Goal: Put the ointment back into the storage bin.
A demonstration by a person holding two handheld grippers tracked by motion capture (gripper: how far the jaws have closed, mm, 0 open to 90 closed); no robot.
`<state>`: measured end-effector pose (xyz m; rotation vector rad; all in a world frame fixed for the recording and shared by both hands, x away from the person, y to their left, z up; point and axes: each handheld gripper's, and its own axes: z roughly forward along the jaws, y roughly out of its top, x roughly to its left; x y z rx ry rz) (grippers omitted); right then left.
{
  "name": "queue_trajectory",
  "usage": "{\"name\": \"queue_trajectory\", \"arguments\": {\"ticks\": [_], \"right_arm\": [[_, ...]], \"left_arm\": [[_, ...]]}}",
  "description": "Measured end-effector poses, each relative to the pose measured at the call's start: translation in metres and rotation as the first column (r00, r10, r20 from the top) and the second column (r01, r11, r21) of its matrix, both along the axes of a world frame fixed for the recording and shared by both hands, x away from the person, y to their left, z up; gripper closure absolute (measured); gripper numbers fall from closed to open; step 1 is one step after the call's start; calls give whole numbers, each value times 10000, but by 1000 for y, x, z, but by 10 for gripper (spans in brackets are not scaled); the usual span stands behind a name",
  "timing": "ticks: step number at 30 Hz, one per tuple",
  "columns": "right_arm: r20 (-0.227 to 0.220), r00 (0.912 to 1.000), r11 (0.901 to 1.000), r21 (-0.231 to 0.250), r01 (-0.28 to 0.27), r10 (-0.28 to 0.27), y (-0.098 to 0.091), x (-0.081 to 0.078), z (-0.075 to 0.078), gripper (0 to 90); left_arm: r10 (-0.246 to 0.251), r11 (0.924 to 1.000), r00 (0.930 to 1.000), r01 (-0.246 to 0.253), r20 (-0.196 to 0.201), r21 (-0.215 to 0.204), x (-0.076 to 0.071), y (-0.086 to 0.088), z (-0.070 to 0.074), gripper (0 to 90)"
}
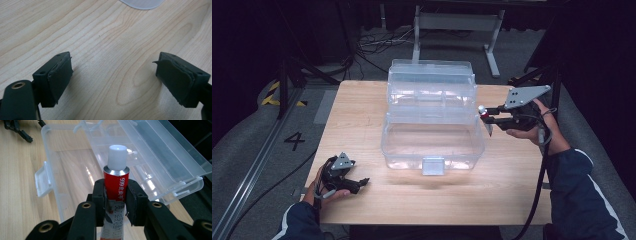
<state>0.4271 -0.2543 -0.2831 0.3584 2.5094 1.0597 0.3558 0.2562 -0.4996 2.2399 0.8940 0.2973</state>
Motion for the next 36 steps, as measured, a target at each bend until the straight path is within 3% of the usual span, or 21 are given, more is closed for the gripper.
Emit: {"name": "queue_trajectory", "arguments": {"ticks": [12, 22, 36], "right_arm": [[-63, 9997, 9996, -108, -243, 242, 14, 2, -1, 713], [-383, 9977, 9976, -400, -572, 557, 35, 6, -10, 713], [-1143, 9889, 9893, -993, -1069, 953, 58, 15, -36, 714]], "left_arm": [[2, 10000, 10000, -2, 2, 1, 0, 0, 0, 142], [-2, 10000, 10000, 2, 1, 2, 0, 0, 0, 142], [-2, 10000, 10000, 2, -2, 0, 0, 0, 0, 142]]}}
